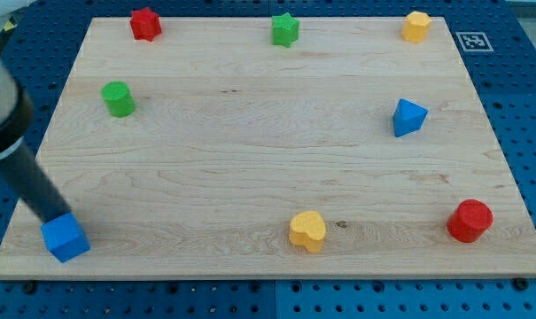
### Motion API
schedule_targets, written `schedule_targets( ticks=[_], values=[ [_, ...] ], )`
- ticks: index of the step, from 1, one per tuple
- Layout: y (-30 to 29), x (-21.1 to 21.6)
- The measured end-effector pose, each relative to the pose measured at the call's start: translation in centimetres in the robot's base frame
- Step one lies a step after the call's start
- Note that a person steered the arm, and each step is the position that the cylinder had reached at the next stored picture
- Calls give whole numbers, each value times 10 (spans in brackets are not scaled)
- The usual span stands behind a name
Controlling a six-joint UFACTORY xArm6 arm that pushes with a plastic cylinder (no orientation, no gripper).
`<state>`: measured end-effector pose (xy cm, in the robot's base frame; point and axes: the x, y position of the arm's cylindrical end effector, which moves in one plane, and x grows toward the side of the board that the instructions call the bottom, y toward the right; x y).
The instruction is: Nudge blue cube slightly right
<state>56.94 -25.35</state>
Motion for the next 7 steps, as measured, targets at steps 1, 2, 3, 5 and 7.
schedule_targets(
  ticks=[1,2,3,5,7],
  values=[
    [-9,20],
    [-9,41],
    [-6,49],
    [13,48],
    [20,49]
  ],
)
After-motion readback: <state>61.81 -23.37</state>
